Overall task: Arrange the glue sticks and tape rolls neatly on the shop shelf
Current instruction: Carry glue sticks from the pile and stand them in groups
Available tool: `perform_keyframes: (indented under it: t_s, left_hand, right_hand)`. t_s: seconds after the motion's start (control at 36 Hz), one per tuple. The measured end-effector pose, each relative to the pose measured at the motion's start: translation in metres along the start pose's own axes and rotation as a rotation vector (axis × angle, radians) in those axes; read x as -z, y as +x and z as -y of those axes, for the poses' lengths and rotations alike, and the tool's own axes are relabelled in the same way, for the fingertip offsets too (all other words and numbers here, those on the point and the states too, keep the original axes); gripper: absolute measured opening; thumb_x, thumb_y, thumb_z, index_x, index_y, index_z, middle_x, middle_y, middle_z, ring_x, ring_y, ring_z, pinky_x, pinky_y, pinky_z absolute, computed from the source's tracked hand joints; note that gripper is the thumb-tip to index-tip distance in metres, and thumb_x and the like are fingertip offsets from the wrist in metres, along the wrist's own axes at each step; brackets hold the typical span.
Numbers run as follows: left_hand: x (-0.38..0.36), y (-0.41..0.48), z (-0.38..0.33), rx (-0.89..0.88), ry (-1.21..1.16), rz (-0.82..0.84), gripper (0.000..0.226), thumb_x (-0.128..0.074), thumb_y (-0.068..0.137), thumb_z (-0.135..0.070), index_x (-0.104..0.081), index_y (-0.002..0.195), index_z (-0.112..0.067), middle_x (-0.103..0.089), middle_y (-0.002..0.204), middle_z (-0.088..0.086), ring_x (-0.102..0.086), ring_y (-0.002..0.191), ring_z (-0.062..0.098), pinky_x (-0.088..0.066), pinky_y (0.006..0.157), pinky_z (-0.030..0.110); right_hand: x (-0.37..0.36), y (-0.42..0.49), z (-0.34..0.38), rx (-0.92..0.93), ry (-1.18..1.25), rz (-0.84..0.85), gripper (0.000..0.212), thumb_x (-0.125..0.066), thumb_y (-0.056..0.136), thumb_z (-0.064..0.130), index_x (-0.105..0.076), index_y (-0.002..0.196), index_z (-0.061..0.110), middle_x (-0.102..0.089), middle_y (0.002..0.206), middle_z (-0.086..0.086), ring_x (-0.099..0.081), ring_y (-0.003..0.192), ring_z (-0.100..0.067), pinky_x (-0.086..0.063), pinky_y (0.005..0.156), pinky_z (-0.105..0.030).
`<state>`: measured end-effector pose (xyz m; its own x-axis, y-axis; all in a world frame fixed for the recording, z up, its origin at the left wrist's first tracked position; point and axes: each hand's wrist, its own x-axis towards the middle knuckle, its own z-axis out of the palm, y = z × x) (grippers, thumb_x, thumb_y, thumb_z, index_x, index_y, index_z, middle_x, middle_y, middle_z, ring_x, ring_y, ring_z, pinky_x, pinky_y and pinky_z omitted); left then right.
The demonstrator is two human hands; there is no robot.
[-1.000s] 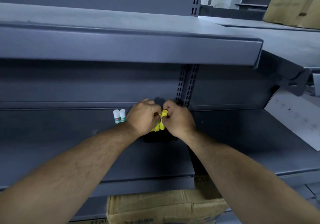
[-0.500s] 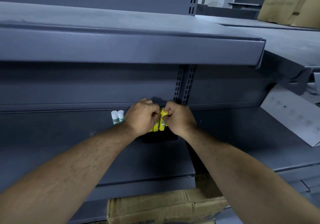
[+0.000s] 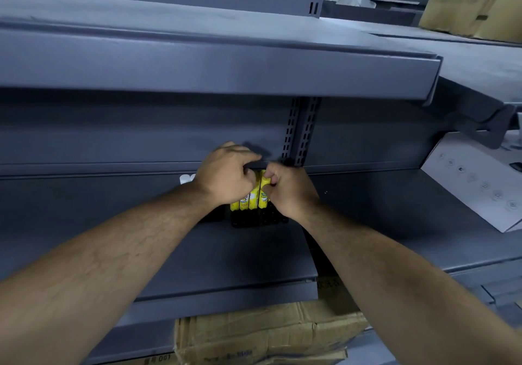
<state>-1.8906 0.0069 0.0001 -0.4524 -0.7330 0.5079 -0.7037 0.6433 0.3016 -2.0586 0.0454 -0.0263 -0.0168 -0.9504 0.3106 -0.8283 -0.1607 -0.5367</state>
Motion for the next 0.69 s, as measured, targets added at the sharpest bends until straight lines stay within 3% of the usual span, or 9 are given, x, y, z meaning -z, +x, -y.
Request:
perform_keyframes:
  t_s: [0.08,0.22,0.39,0.47,0.61,0.69]
  left_hand:
    - [0.005,0.001,-0.004,0.026,0.029,0.048,0.064,-0.044,0.07,-0.025,-0.067,0.128,-0.014,-0.068,0.127,0.003,-0.058,0.117,0.026,-0.047,0.1,0.034]
    - [0.005,0.003,-0.005,0.098,0.055,0.172,0.076,-0.038,0.073,-0.034,-0.048,0.147,-0.019,-0.045,0.152,-0.003,-0.038,0.142,0.014,-0.026,0.12,0.029]
    - [0.002,-0.001,-0.006,0.132,0.052,0.243,0.081,-0.031,0.074,-0.037,-0.034,0.154,-0.02,-0.03,0.161,-0.004,-0.024,0.149,0.011,-0.014,0.122,0.024]
    - [0.002,-0.003,-0.006,0.13,0.049,0.267,0.082,-0.03,0.075,-0.037,-0.033,0.155,-0.018,-0.027,0.162,-0.002,-0.021,0.15,0.011,-0.008,0.12,0.021]
    - [0.007,-0.004,-0.007,0.125,0.059,0.289,0.082,-0.03,0.075,-0.038,-0.031,0.155,-0.019,-0.024,0.163,-0.002,-0.019,0.15,0.011,-0.007,0.119,0.021]
    - [0.01,-0.003,-0.01,0.119,0.056,0.297,0.083,-0.03,0.075,-0.038,-0.03,0.156,-0.02,-0.023,0.163,-0.004,-0.018,0.15,0.01,-0.007,0.118,0.02]
  right_hand:
    - [0.001,0.001,0.001,0.017,-0.035,0.012,0.01,-0.071,0.087,0.012,-0.067,0.095,0.016,-0.067,0.083,-0.002,-0.064,0.071,-0.023,-0.057,0.064,-0.039]
    - [-0.001,0.0,0.0,0.019,-0.046,0.021,0.008,-0.07,0.087,0.012,-0.069,0.094,0.016,-0.068,0.085,-0.001,-0.065,0.074,-0.022,-0.057,0.066,-0.039]
    - [0.001,-0.001,-0.002,0.004,-0.063,0.046,0.009,-0.071,0.089,0.017,-0.071,0.098,0.016,-0.071,0.092,0.0,-0.066,0.084,-0.02,-0.057,0.074,-0.035]
    - [0.003,-0.003,0.002,0.016,-0.123,0.062,0.002,-0.068,0.091,0.018,-0.068,0.091,0.016,-0.071,0.086,-0.001,-0.065,0.079,-0.022,-0.054,0.069,-0.034]
    - [0.011,-0.004,0.013,0.001,-0.221,0.085,0.014,-0.057,0.098,0.023,-0.067,0.088,0.019,-0.066,0.081,0.003,-0.059,0.072,-0.018,-0.041,0.063,-0.027]
    - [0.017,-0.005,0.022,0.003,-0.284,0.1,0.019,-0.053,0.099,0.019,-0.07,0.092,0.017,-0.071,0.087,-0.002,-0.064,0.078,-0.022,-0.05,0.067,-0.029]
